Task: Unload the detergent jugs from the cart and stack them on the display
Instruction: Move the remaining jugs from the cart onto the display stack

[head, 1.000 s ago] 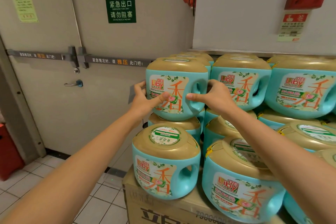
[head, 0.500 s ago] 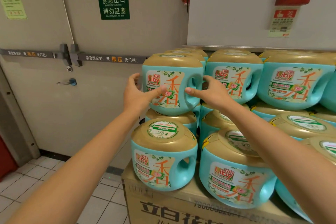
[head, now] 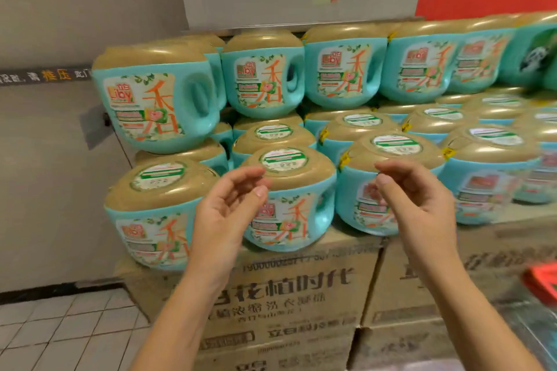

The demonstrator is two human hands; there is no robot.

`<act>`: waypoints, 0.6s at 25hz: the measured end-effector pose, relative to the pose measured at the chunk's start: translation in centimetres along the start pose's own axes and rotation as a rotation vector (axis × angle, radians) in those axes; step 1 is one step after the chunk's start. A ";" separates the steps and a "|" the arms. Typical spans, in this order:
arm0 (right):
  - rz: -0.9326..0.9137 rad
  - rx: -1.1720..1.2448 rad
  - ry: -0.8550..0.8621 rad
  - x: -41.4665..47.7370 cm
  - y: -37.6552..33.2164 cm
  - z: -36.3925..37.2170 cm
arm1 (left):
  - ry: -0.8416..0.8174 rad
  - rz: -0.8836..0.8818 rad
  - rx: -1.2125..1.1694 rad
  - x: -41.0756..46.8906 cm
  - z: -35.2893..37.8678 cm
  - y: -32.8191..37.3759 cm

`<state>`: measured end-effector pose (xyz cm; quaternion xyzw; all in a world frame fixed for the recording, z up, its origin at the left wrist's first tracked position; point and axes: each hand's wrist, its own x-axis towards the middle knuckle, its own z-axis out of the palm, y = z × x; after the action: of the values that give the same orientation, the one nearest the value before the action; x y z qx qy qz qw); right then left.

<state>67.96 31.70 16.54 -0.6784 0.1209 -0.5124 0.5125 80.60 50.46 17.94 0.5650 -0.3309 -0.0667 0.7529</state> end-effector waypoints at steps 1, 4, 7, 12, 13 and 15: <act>0.028 -0.010 0.051 -1.8 0.5 -3.2 | -0.052 -0.050 -0.021 -1.8 2.2 -1.0; 0.148 -0.096 0.147 -7.8 2.4 -12.2 | -0.209 -0.230 -0.011 -7.5 8.3 -4.3; 0.346 -0.211 0.245 -15.4 3.7 -21.3 | -0.307 -0.436 0.037 -14.3 14.8 -7.7; 0.562 -0.327 0.341 -25.1 2.6 -34.1 | -0.380 -0.709 0.073 -24.7 24.0 -11.4; 0.574 -0.325 0.374 -26.0 2.2 -36.1 | -0.407 -0.742 0.086 -26.1 25.7 -11.8; 0.588 -0.319 0.454 -27.0 1.7 -39.7 | -0.453 -0.771 0.094 -28.0 29.0 -12.3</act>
<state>24.04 26.87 -2.33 -0.5553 0.4980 -0.4555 0.4858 45.68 36.01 -0.73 0.6520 -0.2552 -0.4492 0.5550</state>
